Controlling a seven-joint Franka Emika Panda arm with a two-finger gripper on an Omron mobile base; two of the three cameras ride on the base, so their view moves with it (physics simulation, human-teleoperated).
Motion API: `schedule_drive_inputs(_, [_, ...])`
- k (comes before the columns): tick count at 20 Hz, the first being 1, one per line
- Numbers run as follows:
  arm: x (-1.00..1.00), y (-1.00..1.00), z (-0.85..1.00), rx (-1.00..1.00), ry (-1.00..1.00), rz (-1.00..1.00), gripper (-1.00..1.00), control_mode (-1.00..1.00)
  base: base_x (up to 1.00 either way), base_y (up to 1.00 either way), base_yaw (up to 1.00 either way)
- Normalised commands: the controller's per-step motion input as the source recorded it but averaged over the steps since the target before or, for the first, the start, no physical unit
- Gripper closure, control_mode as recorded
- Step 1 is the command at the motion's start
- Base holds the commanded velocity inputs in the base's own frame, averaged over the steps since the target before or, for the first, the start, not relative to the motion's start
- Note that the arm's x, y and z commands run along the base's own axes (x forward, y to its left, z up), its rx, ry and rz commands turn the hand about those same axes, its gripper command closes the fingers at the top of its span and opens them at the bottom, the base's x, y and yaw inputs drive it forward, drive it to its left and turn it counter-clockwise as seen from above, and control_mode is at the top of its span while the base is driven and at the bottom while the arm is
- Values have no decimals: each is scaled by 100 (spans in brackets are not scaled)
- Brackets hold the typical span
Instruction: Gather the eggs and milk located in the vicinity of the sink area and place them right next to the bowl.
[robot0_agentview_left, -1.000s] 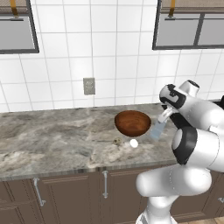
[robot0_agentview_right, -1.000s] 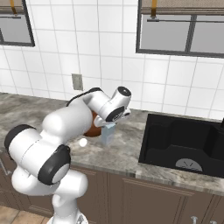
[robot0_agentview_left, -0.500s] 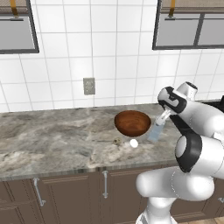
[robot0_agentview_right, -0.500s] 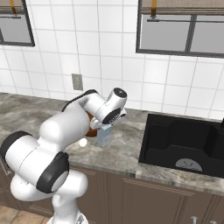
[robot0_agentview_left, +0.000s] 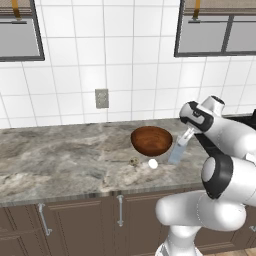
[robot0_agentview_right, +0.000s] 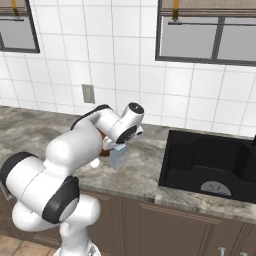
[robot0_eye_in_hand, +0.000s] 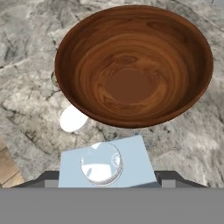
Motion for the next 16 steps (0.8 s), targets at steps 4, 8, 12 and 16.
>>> schedule_drive_inputs(4, [-2,0,-7,0,0,2,100,-100,0,0,0])
schedule_drive_inputs(8, [0,0,-6,0,-1,1,100,-100,0,0,0])
schedule_drive_inputs(12, [0,1,0,0,-11,0,100,-100,0,0,0])
schedule_drive_inputs(16, [0,9,0,0,-14,0,100,-100,0,0,0])
